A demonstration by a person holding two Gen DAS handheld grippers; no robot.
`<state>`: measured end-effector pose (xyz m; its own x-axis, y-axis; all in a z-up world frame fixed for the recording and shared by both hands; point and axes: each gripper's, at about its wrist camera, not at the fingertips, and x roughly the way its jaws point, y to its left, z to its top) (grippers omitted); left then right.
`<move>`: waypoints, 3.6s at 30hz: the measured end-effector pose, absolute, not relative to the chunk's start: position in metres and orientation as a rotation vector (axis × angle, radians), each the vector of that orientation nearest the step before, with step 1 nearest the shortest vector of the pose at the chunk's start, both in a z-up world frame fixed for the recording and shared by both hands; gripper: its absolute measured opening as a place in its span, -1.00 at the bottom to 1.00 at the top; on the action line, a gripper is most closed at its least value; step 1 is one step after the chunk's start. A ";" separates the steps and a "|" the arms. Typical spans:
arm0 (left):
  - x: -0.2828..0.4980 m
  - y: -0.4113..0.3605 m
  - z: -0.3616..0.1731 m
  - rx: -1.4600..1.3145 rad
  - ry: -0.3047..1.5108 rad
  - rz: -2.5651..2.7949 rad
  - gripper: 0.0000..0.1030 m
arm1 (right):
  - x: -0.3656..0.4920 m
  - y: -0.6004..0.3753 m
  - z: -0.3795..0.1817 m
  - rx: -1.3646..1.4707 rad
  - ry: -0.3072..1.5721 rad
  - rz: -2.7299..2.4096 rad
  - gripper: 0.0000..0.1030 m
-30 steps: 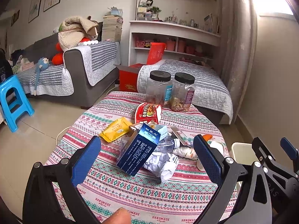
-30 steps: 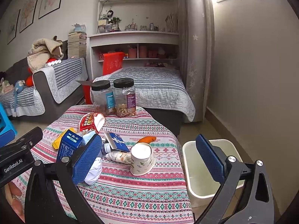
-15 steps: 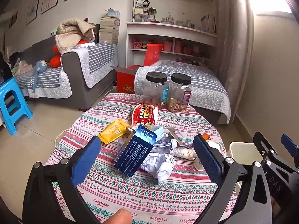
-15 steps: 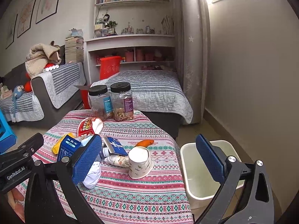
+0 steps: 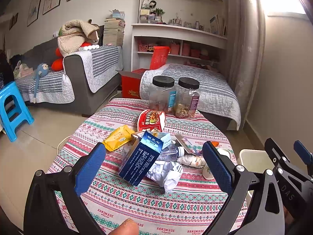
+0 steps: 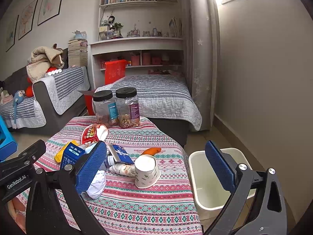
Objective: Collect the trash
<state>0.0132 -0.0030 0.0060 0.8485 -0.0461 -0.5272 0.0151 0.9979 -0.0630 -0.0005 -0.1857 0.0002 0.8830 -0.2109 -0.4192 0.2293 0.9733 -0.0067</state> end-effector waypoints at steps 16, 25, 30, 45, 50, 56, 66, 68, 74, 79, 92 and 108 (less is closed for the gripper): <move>0.014 -0.001 0.008 -0.057 0.559 -0.032 0.87 | -0.001 -0.187 0.000 0.045 0.428 -0.230 0.87; 0.014 -0.001 0.007 -0.058 0.560 -0.033 0.87 | -0.001 -0.187 0.000 0.046 0.429 -0.230 0.87; 0.014 -0.001 0.007 -0.058 0.560 -0.032 0.87 | -0.001 -0.188 0.000 0.046 0.429 -0.230 0.87; 0.084 0.062 -0.012 -0.339 0.824 -0.151 0.88 | 0.038 -0.211 -0.025 0.127 0.675 -0.202 0.87; 0.110 0.053 -0.056 -0.124 1.028 -0.097 0.88 | 0.052 -0.215 -0.040 0.150 0.776 -0.164 0.87; 0.125 0.021 -0.094 0.091 1.094 -0.098 0.87 | 0.063 -0.199 -0.063 0.084 0.862 -0.107 0.87; 0.154 0.008 -0.127 0.218 1.102 -0.086 0.51 | 0.078 -0.171 -0.096 0.014 0.959 -0.003 0.87; 0.156 0.009 -0.130 0.225 1.100 -0.092 0.32 | 0.082 -0.164 -0.101 0.013 0.972 0.021 0.87; 0.147 0.013 -0.102 0.150 1.035 -0.182 0.15 | 0.098 -0.136 -0.119 0.010 1.022 0.080 0.87; 0.131 0.020 -0.067 0.150 0.939 -0.200 0.15 | 0.118 -0.123 -0.136 0.080 1.079 0.092 0.87; 0.125 0.051 -0.050 0.070 0.911 -0.172 0.16 | 0.133 -0.101 -0.156 0.113 1.146 0.085 0.84; 0.115 0.041 -0.048 0.078 0.908 -0.194 0.16 | 0.110 -0.120 -0.132 0.174 1.082 0.200 0.14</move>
